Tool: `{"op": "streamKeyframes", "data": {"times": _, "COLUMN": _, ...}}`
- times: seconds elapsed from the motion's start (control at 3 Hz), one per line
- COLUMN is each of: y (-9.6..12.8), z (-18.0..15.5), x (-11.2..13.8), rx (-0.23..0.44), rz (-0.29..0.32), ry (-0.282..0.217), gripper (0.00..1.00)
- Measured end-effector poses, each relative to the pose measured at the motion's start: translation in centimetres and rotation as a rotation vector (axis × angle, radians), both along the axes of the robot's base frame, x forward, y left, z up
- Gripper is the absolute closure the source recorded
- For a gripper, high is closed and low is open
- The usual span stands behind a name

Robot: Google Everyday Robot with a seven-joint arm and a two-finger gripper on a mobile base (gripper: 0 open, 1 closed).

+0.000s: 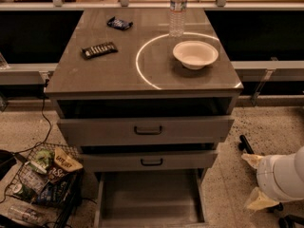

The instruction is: Close bottom drawer

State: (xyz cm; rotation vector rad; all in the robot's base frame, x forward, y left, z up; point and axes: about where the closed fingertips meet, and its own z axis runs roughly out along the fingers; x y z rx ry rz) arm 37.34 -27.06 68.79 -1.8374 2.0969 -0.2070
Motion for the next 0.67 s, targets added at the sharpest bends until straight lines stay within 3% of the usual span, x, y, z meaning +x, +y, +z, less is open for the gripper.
{"op": "streamKeyframes", "data": {"times": 0.67, "y": 0.4, "z": -1.1, "x": 0.0, "rx": -0.017, "rz": 0.008, "ry": 0.004, "gripper": 0.71}}
